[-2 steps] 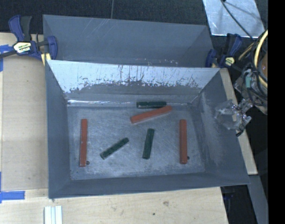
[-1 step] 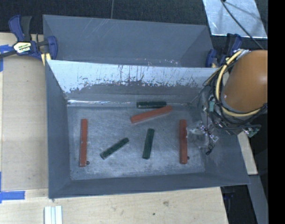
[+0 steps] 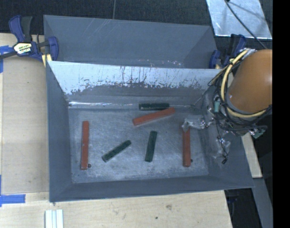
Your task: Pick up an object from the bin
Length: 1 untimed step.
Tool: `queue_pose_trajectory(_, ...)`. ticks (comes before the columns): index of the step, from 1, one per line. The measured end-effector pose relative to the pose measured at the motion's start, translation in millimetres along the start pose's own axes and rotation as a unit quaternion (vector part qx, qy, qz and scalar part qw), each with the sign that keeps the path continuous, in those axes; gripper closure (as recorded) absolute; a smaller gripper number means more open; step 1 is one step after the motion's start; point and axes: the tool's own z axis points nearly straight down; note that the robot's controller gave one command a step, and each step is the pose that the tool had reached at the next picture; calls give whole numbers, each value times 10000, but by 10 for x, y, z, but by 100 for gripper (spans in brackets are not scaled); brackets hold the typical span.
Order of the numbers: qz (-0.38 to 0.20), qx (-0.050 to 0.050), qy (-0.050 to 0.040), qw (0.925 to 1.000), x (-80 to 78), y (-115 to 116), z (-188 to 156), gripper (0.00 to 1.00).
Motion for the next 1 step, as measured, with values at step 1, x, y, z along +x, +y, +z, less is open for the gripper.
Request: queue_pose_trajectory(1,-2417,-18,9,9704,-369,-237,1209,0)
